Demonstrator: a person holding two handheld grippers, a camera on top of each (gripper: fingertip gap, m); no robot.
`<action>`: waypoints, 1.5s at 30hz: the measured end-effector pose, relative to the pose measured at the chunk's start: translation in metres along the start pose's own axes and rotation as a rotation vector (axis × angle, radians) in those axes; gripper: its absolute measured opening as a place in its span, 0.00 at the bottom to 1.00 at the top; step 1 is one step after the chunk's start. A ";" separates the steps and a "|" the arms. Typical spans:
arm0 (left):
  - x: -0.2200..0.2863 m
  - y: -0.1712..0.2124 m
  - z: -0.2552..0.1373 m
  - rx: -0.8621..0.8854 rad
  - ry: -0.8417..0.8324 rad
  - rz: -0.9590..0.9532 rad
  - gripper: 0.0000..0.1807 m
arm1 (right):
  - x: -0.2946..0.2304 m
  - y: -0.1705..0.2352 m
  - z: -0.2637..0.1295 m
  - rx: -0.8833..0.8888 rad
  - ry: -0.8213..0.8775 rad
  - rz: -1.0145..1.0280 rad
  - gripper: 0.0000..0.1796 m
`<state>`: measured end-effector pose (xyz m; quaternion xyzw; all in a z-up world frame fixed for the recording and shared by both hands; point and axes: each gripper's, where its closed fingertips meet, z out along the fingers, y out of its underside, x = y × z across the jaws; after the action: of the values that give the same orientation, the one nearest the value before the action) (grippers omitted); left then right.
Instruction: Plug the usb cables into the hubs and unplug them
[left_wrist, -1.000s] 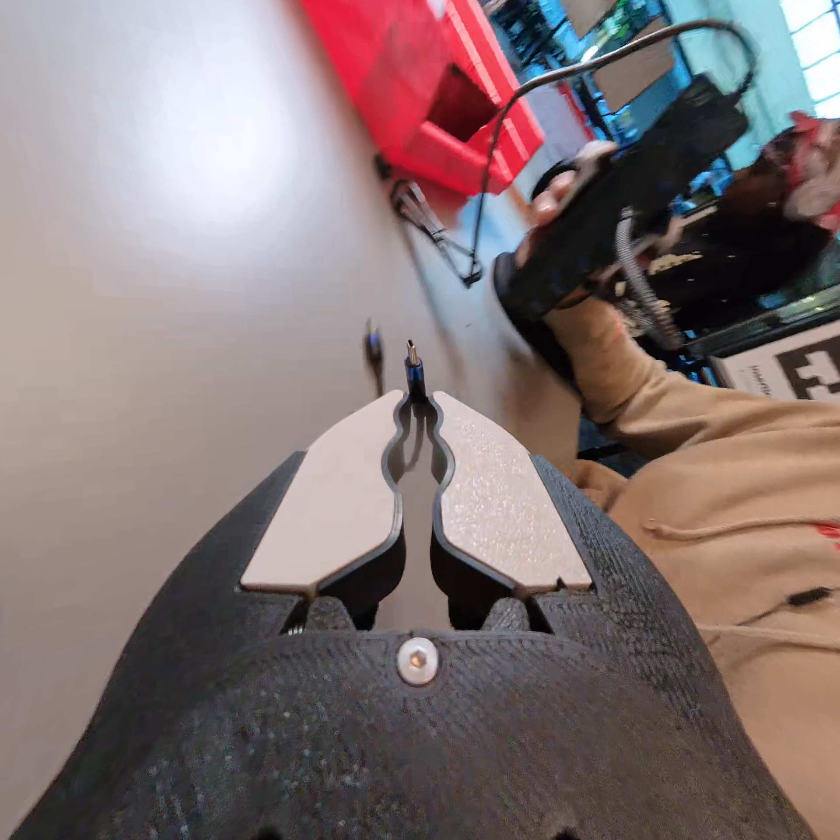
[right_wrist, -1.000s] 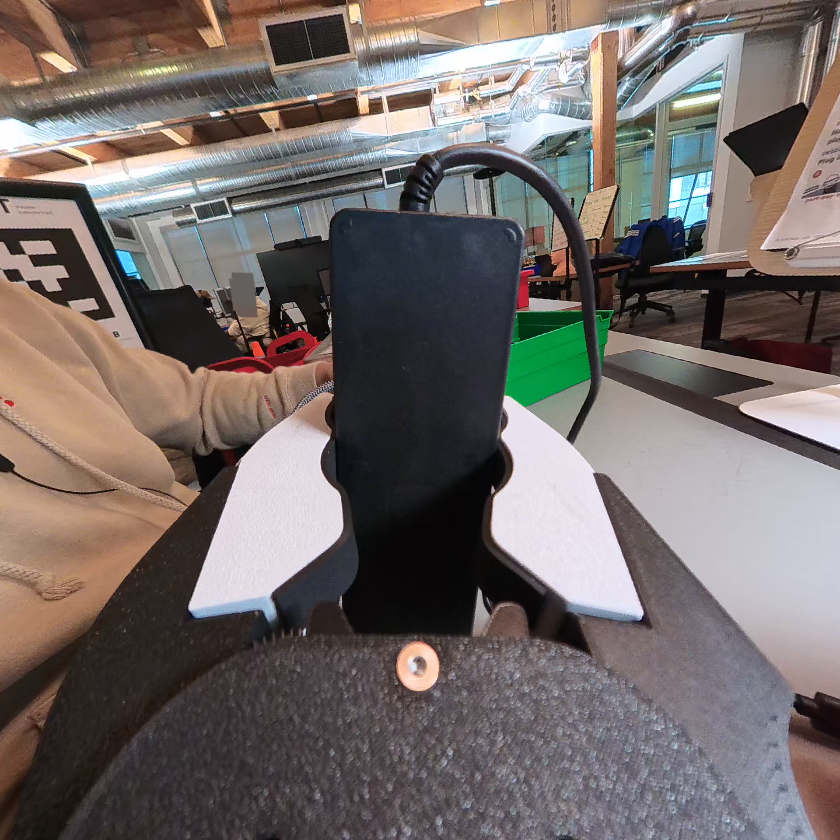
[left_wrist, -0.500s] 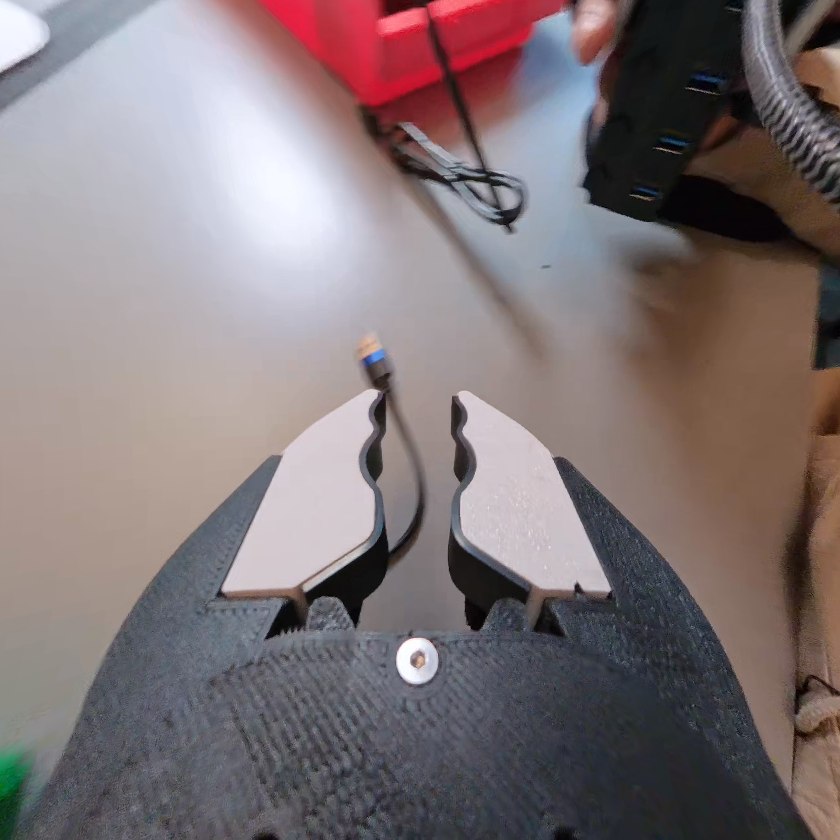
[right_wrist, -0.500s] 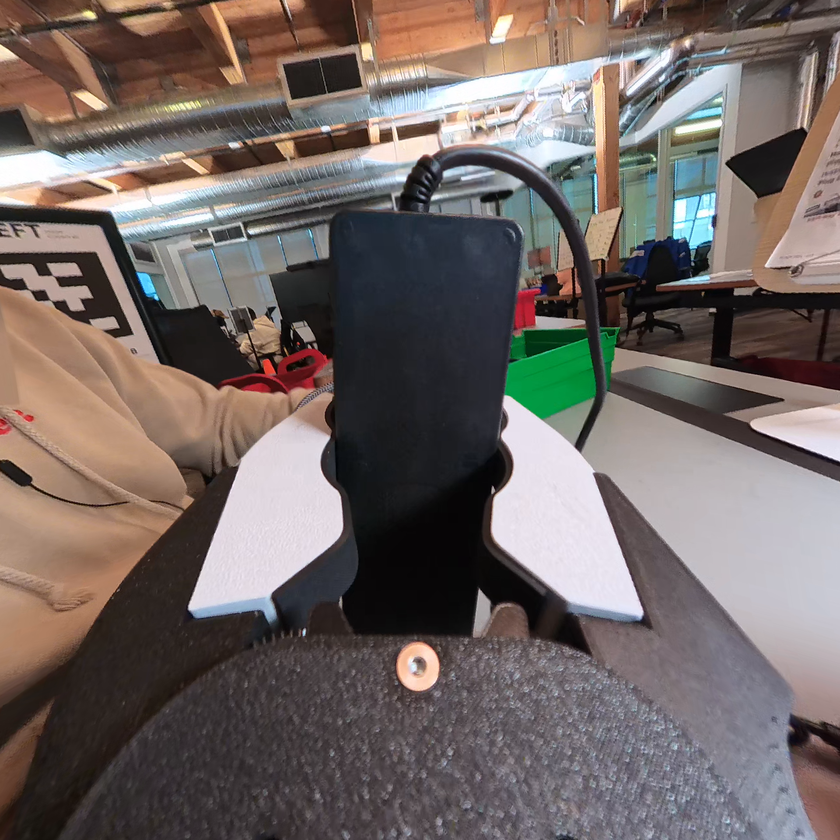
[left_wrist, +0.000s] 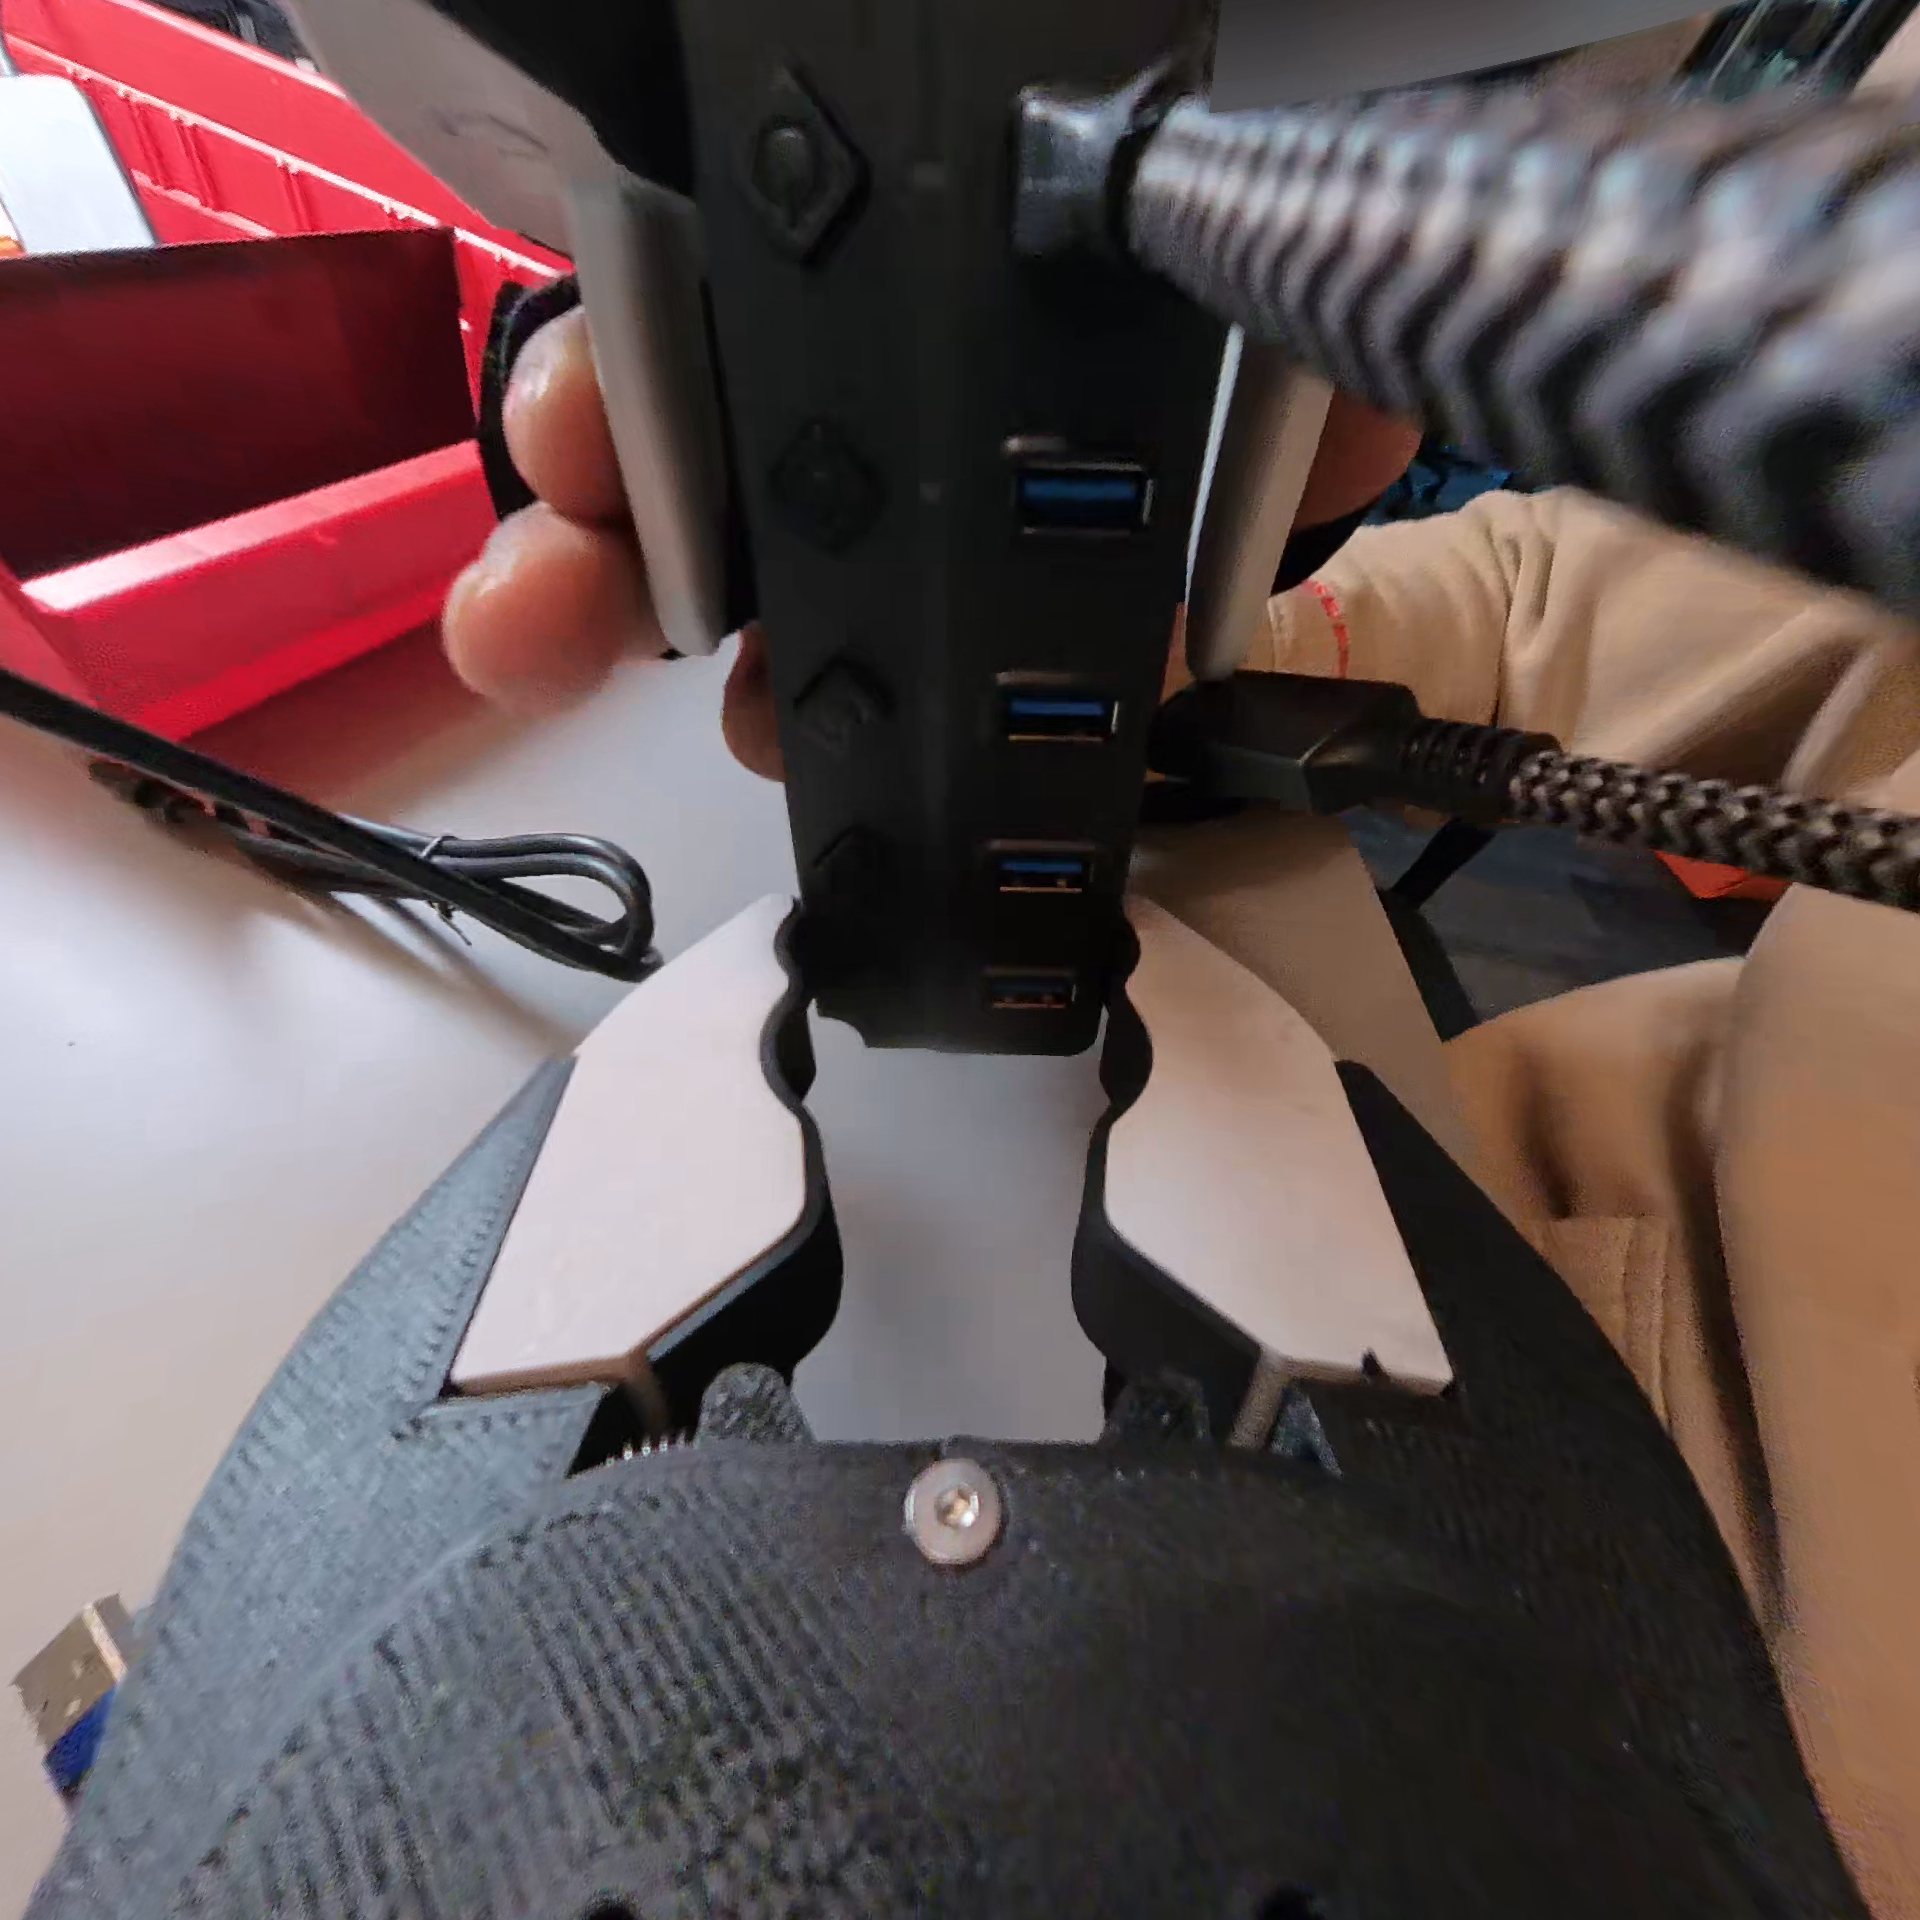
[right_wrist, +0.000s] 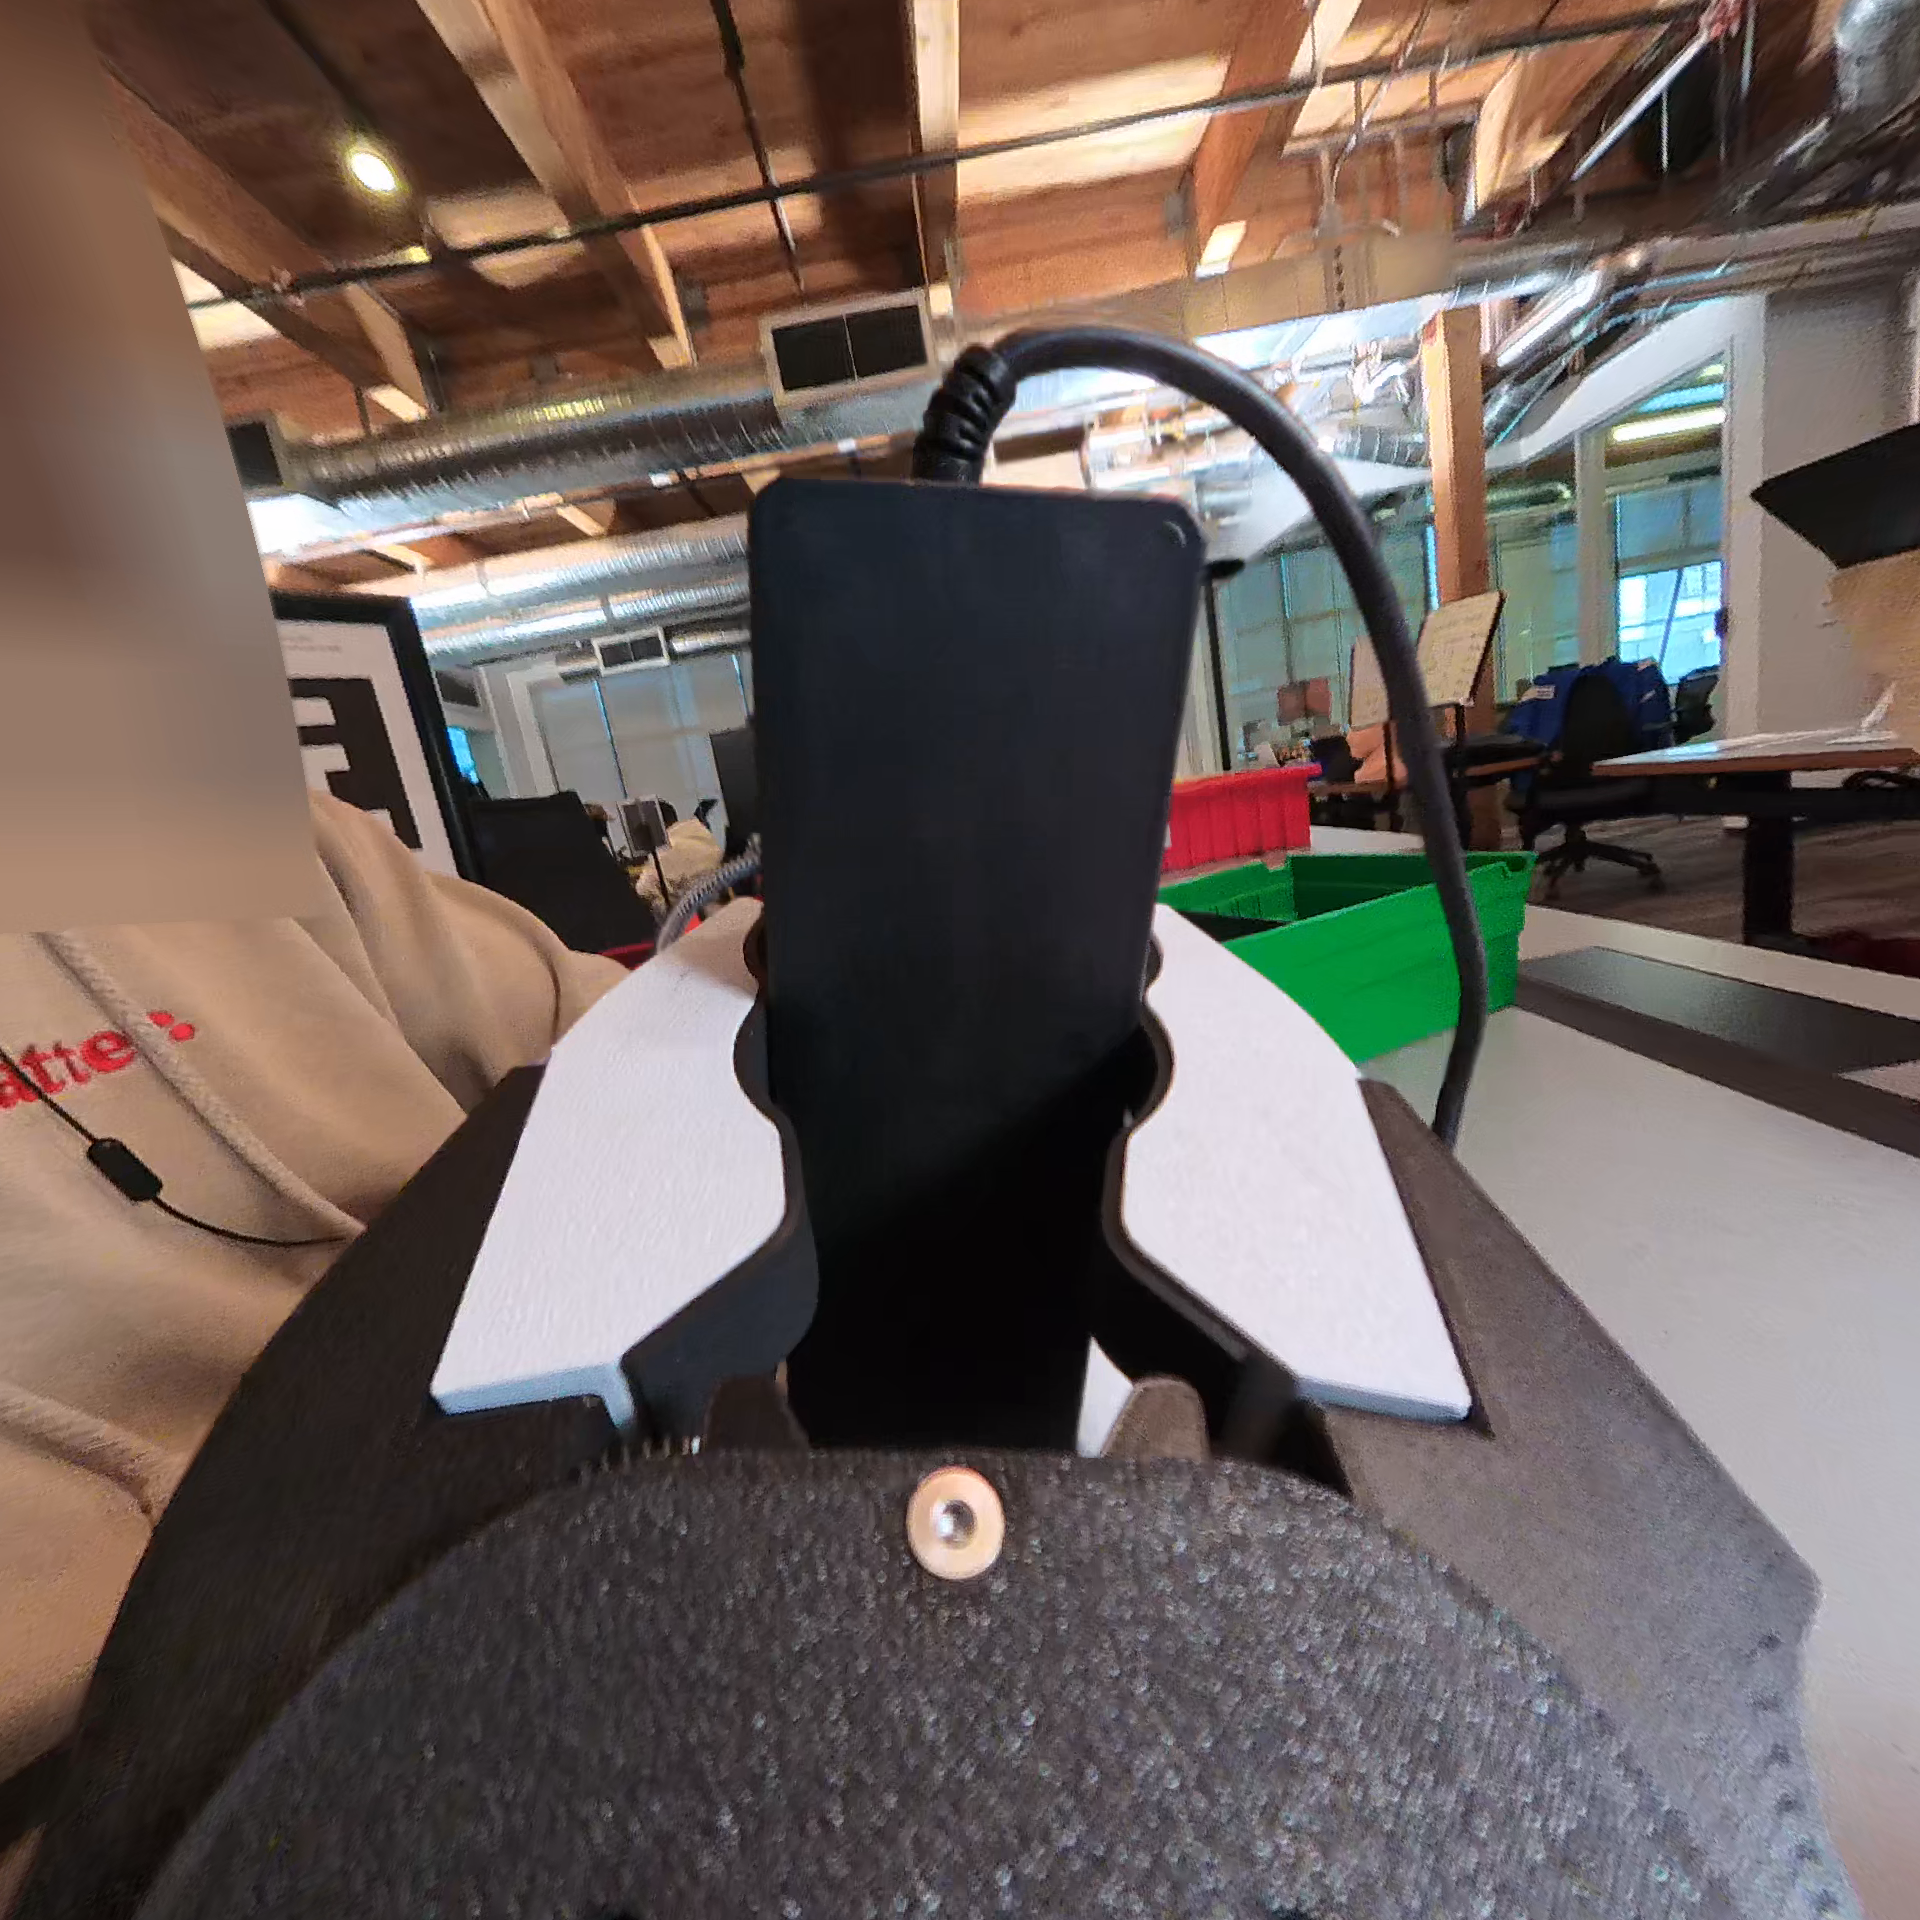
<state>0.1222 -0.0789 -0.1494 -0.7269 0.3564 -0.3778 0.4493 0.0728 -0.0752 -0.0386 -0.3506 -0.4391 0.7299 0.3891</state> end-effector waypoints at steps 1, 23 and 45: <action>-0.001 0.001 -0.005 -0.006 -0.005 0.003 0.30 | 0.002 0.002 0.000 -0.024 0.011 -0.002 0.36; -0.004 -0.021 -0.055 0.129 0.029 -0.039 0.29 | 0.005 0.046 0.005 -0.281 0.026 0.026 0.35; -0.102 0.084 -0.101 -0.391 -0.407 -0.182 0.23 | 0.030 0.017 -0.016 -0.189 0.166 -0.079 0.35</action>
<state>-0.0279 -0.0592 -0.2188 -0.8895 0.2585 -0.1872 0.3271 0.0681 -0.0484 -0.0652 -0.4273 -0.4858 0.6380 0.4177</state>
